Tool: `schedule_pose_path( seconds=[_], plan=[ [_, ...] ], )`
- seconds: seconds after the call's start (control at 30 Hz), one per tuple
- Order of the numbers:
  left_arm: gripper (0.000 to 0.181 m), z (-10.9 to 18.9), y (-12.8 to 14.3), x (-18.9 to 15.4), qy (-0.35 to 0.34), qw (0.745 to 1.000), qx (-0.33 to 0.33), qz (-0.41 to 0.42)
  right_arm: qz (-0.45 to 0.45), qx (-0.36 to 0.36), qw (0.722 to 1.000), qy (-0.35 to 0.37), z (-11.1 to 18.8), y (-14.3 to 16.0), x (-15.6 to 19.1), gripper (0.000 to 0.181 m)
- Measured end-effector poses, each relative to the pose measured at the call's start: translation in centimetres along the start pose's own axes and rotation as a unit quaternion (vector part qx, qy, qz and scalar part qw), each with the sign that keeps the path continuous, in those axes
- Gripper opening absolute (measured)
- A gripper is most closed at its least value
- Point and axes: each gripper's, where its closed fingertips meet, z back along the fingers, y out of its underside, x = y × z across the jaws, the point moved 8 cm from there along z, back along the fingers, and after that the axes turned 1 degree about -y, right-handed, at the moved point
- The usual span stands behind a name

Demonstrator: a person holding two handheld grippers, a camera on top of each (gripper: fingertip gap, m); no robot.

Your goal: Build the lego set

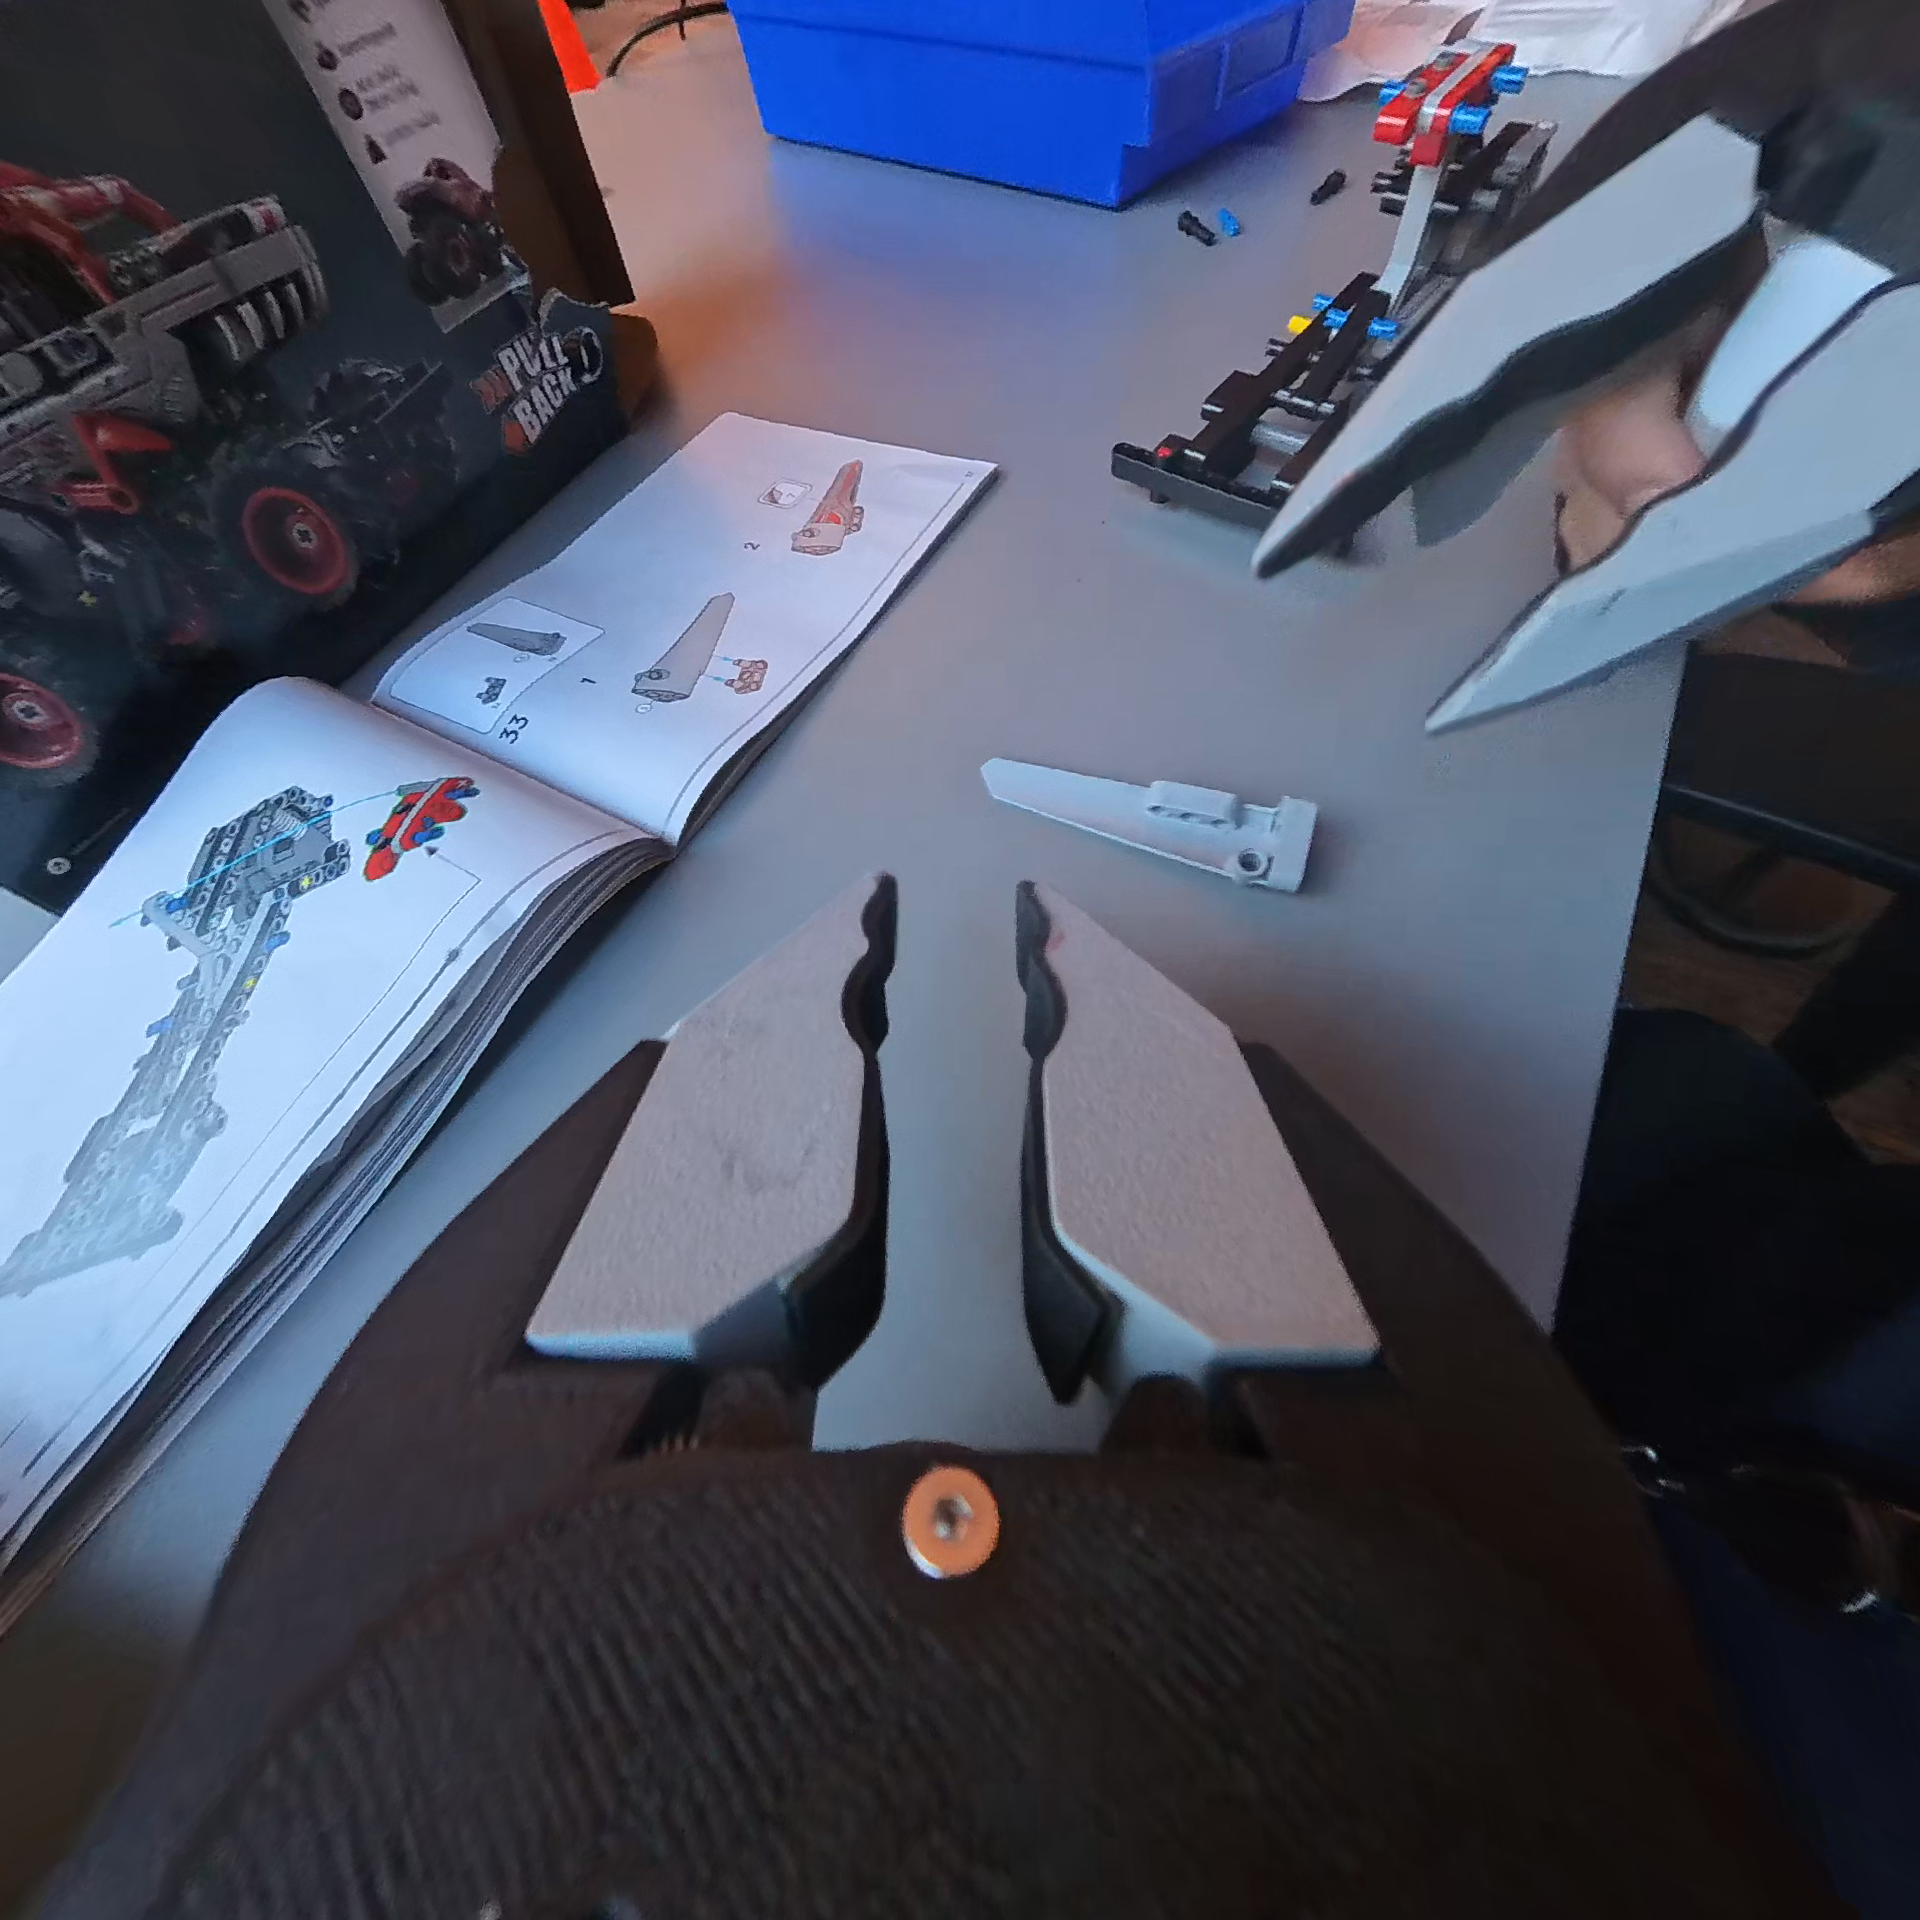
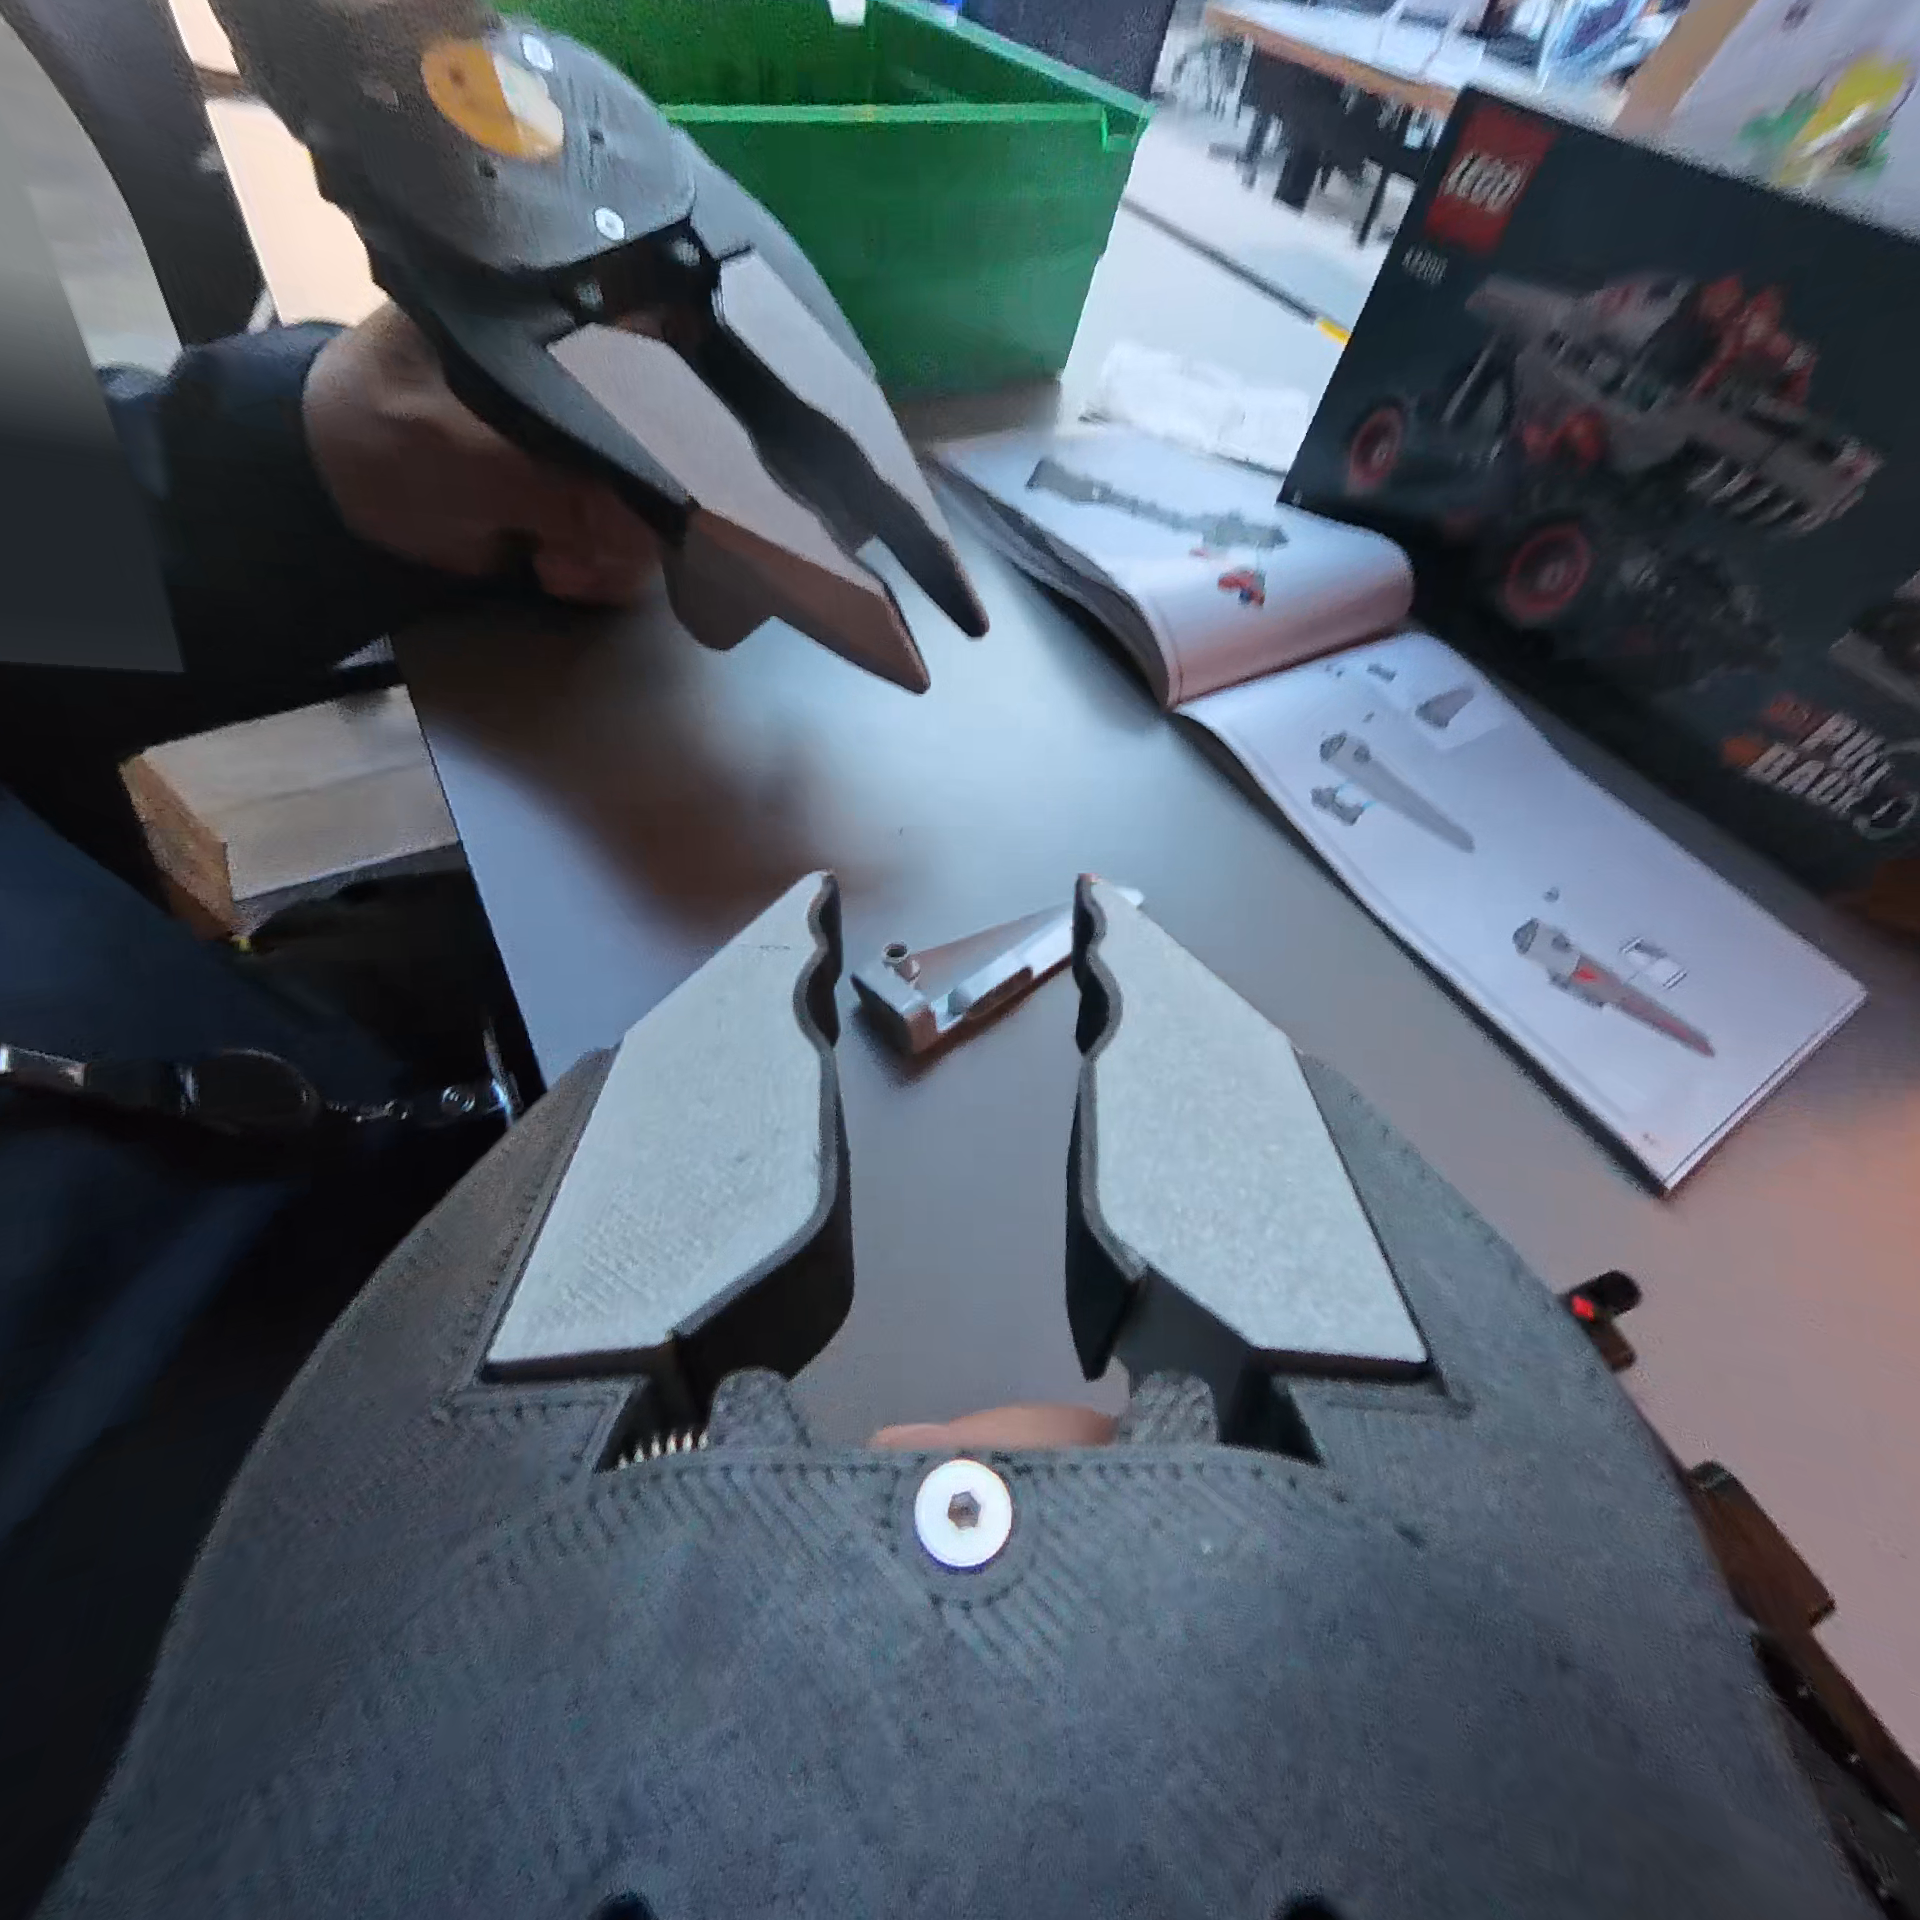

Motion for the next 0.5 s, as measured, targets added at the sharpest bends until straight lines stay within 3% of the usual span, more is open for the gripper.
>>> schedule_pose_path(
  seconds=[0.23, 0.5],
  plan=[
    [0.023, 0.3, 0.2, 0.8, -0.002, 0.999, 0.0, 0.039, 0.022, -0.11, 0.993, 0.033, 1.2, -0.8, -1.4, 0.039],
    [0.029, -0.6, 0.2, 1.1, 0.001, 0.998, 0.021, 0.054, -0.018, -0.155, 0.988, 0.016, 2.1, -0.8, -2.2, 0.039]
  ],
)
